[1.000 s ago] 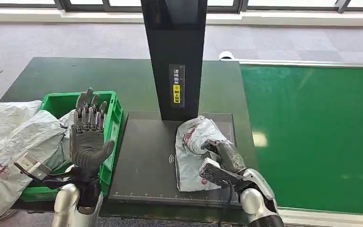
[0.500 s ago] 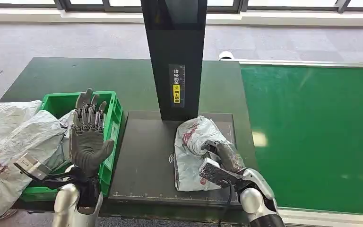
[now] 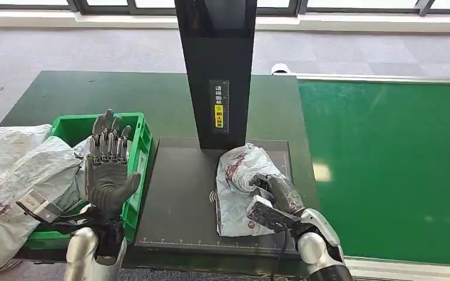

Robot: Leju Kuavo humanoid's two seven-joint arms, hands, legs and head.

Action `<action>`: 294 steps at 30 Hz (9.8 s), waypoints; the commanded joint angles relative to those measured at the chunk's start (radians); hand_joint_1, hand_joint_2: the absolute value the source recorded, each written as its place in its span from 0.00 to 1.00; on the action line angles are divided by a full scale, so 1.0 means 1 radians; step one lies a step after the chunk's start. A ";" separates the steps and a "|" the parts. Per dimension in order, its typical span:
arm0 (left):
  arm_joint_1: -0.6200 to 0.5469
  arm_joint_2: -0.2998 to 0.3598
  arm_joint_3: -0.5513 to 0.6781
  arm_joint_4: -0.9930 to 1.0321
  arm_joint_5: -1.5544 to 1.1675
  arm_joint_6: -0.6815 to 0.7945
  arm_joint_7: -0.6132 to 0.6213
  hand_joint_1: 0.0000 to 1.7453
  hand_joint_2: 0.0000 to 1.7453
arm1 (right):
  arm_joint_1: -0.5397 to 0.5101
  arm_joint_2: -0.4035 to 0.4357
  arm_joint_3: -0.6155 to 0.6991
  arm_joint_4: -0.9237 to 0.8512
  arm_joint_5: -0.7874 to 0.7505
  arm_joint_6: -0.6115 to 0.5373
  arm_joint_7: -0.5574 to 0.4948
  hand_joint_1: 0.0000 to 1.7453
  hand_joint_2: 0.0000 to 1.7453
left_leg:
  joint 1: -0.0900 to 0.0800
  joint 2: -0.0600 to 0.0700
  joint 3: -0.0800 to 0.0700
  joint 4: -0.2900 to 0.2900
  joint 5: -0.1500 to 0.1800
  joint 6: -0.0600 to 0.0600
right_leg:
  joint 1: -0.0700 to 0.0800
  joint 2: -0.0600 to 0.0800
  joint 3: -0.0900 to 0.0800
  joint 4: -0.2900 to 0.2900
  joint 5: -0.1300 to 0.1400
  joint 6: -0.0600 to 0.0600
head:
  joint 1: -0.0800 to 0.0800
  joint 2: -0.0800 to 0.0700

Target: Moved the parcel from conveyor to table for the left to box.

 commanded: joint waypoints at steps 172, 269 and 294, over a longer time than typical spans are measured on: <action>-0.325 -0.106 -0.499 0.870 -0.821 0.695 0.176 0.00 1.00 | 0.038 0.225 -0.465 -0.413 -0.311 -0.771 -0.149 0.00 1.00 | -0.002 0.000 0.000 0.001 -0.001 0.001 | -0.002 0.002 -0.001 0.000 0.001 0.001 | 0.000 0.000; -0.406 -0.106 -0.837 0.957 -0.788 0.521 0.114 0.00 1.00 | 0.047 0.225 -0.475 -0.469 -0.330 -0.771 -0.149 0.00 1.00 | -0.002 0.002 0.002 -0.002 -0.001 0.002 | -0.003 0.004 0.001 -0.004 0.002 0.001 | 0.000 0.000; -0.459 -0.106 -0.889 0.974 -0.791 0.545 0.165 0.00 1.00 | 0.073 0.225 -0.412 -0.609 -0.214 -0.771 -0.148 0.00 1.00 | -0.003 0.000 0.000 0.000 -0.001 0.003 | -0.004 0.002 -0.001 0.000 0.001 0.001 | 0.000 0.000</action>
